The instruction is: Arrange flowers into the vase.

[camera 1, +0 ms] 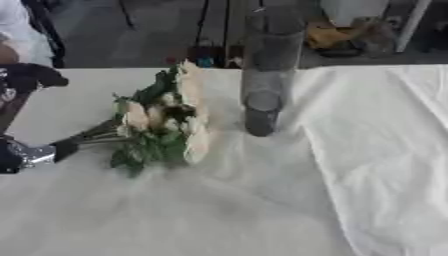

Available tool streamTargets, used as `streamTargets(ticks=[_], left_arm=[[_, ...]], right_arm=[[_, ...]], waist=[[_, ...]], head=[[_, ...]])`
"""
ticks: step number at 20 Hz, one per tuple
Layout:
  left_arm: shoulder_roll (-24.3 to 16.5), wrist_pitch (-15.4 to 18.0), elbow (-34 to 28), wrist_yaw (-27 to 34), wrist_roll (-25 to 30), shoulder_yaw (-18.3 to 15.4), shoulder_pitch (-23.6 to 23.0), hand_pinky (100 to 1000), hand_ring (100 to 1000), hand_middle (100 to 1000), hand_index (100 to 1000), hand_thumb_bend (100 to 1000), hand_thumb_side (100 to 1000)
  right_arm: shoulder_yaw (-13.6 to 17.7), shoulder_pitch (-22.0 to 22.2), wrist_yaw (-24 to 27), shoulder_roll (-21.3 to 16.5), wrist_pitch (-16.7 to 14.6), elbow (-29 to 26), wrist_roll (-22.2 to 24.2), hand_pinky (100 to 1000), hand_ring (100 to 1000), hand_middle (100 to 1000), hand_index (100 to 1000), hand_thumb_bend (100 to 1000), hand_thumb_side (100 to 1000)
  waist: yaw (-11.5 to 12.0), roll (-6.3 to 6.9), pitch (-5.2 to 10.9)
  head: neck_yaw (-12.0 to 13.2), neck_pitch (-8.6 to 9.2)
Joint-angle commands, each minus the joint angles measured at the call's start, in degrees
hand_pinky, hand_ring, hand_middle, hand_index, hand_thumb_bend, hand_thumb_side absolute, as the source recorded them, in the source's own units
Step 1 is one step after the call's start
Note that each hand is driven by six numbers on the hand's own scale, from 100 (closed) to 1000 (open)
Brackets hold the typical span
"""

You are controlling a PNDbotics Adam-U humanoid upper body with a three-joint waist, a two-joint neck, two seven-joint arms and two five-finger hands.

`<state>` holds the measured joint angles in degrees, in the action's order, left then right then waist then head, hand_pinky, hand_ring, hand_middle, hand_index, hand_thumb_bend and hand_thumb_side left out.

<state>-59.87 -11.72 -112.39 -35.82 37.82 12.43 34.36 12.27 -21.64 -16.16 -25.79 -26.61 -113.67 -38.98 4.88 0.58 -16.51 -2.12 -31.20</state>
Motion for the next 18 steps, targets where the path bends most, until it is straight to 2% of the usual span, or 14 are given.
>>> streamTargets(ticks=[1, 8, 18], left_arm=[[-0.3, -0.6, 2.5, -0.2, 1.5, 0.9, 2.6, 825, 905, 974, 1000, 492, 858], [2.4, 0.4, 10.9, -2.5, 2.2, 3.5, 8.0, 824, 904, 968, 1000, 488, 872], [6.5, 3.1, 23.9, -7.2, 1.4, 5.5, 12.4, 824, 906, 970, 1000, 526, 844]], right_arm=[[0.0, -0.4, 0.3, -1.2, -0.4, -0.9, -0.1, 848, 858, 774, 861, 100, 1000], [-0.2, -0.5, 0.5, -1.1, -0.5, -0.9, 0.3, 849, 859, 774, 861, 100, 1000], [-0.4, -0.8, 0.8, -1.0, -0.7, -0.9, 0.6, 851, 860, 773, 861, 100, 1000]], waist=[[-0.2, 0.10, 1.10], [-0.8, 0.12, 0.82], [-1.3, -0.15, 0.01]], head=[[0.3, -0.16], [0.7, 0.15], [1.2, 1.06]])
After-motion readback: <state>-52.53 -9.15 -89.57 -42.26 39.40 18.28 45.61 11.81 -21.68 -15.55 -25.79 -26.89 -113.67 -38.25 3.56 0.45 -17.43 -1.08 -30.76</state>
